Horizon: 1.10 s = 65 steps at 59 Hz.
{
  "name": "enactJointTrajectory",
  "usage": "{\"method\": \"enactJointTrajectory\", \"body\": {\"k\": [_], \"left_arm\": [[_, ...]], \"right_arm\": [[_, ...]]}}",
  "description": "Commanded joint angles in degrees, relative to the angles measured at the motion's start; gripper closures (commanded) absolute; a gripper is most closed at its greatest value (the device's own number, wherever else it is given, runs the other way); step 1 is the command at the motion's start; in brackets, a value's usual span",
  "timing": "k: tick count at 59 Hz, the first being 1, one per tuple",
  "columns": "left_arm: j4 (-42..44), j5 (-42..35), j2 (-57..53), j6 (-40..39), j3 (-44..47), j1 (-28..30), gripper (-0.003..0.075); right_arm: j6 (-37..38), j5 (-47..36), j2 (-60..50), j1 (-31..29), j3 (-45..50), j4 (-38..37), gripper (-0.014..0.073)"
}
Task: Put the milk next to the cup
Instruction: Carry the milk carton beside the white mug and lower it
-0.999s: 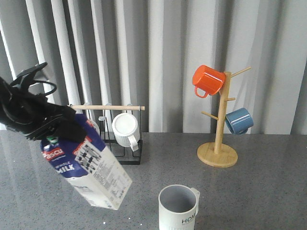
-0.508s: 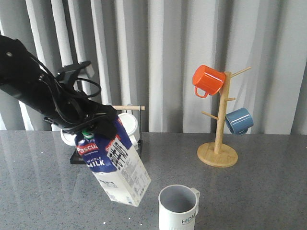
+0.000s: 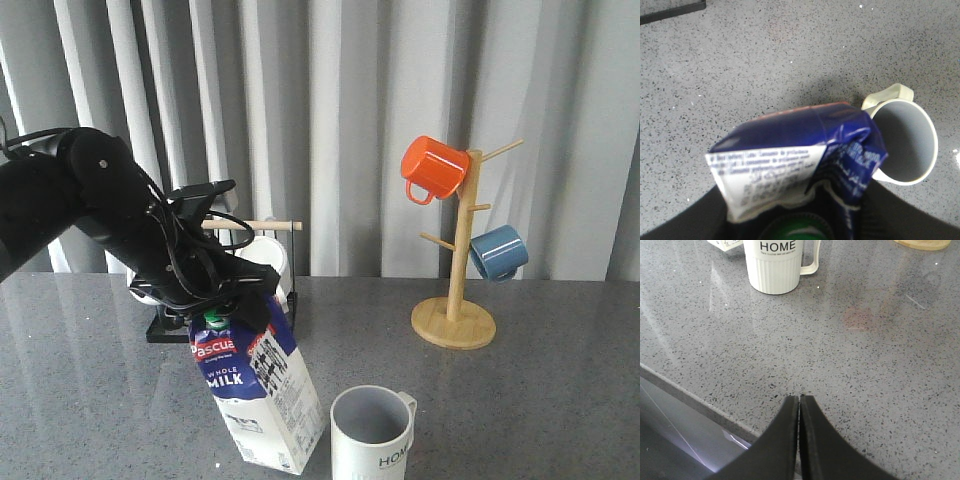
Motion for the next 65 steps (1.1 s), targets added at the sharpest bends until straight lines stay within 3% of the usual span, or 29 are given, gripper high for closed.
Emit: {"method": "enactJointTrajectory", "body": {"k": [1,12,21,38,47,65], "left_arm": [[-1.2,-1.0,-2.7,-0.4,-1.8,-0.9,0.0713],[-1.4,-1.0,-2.5,-0.4,-1.8,-1.5,0.0684],[-1.3,-1.0,-2.5,-0.4,-1.8,-2.0,0.0615],[-1.3,-1.0,-2.5,-0.5,-1.8,-2.0,0.0361],[-1.3,-1.0,-2.5,-0.5,-1.8,-2.0,0.0273],[-1.3,-1.0,-2.5,-0.5,-1.8,-2.0,0.0248]], "right_arm": [[-0.3,-4.0,0.5,0.0,-1.4,0.1,0.0600],[-0.3,-4.1,0.5,0.0,-1.4,0.1,0.0600],[-0.3,-4.1,0.5,0.0,-1.4,0.1,0.0600],[-0.3,-4.1,0.5,0.0,-1.4,0.1,0.0600],[-0.4,-4.1,0.5,0.0,-1.4,0.1,0.0600],[-0.4,-4.1,0.5,0.0,-1.4,0.1,0.0600]]}}
